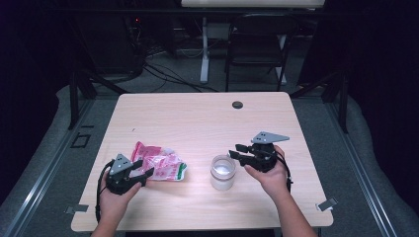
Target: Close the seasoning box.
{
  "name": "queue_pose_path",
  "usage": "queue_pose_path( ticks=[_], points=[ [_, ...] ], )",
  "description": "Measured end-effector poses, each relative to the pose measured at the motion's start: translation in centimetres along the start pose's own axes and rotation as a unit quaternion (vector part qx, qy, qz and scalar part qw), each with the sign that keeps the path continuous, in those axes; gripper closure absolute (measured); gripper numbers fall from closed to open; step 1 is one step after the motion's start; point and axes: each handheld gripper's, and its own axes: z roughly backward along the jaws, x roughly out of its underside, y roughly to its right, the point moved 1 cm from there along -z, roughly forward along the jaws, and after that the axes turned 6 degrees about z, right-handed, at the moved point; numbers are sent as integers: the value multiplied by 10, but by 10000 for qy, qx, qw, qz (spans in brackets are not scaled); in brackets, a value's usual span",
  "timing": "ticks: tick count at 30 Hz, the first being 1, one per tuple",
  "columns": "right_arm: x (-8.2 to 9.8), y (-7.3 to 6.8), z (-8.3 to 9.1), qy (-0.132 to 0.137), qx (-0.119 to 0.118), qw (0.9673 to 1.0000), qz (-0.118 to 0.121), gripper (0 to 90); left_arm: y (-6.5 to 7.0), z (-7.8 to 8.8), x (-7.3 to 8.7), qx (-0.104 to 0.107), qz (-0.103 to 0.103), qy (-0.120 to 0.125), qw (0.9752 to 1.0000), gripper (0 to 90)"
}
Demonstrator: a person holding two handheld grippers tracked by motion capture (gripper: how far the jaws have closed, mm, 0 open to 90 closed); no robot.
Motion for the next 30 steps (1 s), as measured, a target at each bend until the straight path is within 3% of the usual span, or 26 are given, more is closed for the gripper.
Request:
queue_pose_path(
  ticks=[8, 12, 30],
  points=[
    [5, 7, 0, -27, 120, 9999, -113, 605, -12, -5, 9, -240, 89, -124, 9996, 449],
    [7, 10, -1, -19, 173, 9997, -161, 600, -12, -8, 10, -336, -12, -204, 9992, 449],
    [17, 26, -1, 30, 570, 9968, -552, 530, -12, -13, 10, -346, -33, -328, 9989, 431]
  ],
)
